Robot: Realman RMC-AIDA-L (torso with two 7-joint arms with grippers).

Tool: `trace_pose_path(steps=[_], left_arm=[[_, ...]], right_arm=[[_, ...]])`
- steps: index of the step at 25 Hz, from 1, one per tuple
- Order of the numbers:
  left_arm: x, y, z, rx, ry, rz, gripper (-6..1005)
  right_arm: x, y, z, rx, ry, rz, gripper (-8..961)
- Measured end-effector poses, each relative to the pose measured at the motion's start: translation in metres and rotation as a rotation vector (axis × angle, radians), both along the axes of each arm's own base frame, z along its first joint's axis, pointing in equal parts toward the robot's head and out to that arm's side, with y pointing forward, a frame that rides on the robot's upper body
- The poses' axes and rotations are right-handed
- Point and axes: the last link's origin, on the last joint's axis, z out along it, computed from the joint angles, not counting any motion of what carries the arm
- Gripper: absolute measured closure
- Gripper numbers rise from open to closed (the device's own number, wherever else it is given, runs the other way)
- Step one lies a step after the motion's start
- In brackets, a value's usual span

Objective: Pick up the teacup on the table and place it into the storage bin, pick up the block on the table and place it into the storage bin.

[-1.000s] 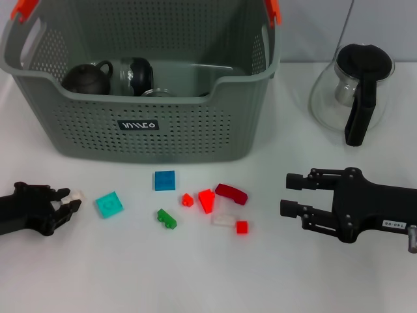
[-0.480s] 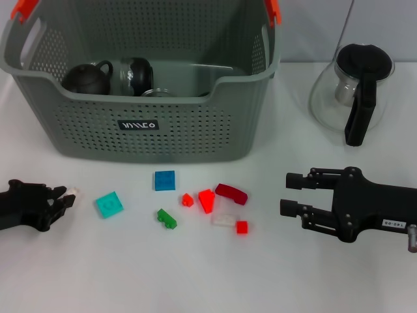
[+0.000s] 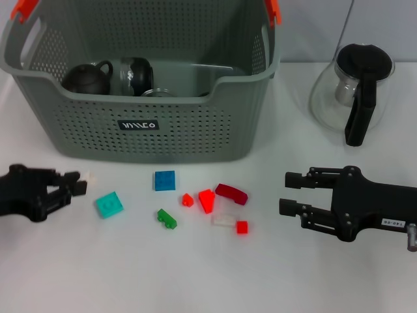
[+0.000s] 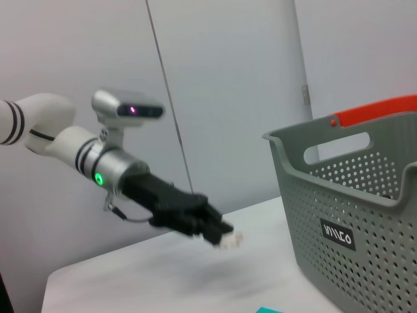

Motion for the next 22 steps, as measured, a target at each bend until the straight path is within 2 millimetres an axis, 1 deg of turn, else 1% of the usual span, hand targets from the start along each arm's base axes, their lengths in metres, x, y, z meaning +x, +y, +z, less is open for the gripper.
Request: trace_pose_path(steps=[5,11,12,14,16,19,22], left_arm=[[0.027,0.004,0.02,0.018,-0.188,-0.071,801],[0.061,0.024,0.044,0.078,-0.407,-0.095,796],[0.068,0.032,0.049,0.085,-0.444,-0.085,795],[0.075,0.042,0.053,0.083,-0.466,-0.059,794],[0.085,0.063,0.057,0.081,-0.472,-0.008,792],[0.096,0.087,0.052,0.077,-0.442,0.059,789],[0.101,0.113,0.04,0.089,-0.318,0.148,787]], right_arm=[[0.0,0.0,0.0,-0.001,0.001,0.001,430],[-0.001,0.001,0.0,0.0,0.002,0.003,430],[-0.002,0.001,-0.001,-0.001,0.002,0.004,430],[-0.002,0.001,-0.001,-0.001,0.004,0.005,430],[-0.003,0.001,-0.002,-0.001,0.006,0.005,429],[-0.003,0.001,-0.002,0.0,0.008,0.006,429],[-0.004,0.001,-0.003,0.001,0.008,0.008,430]])
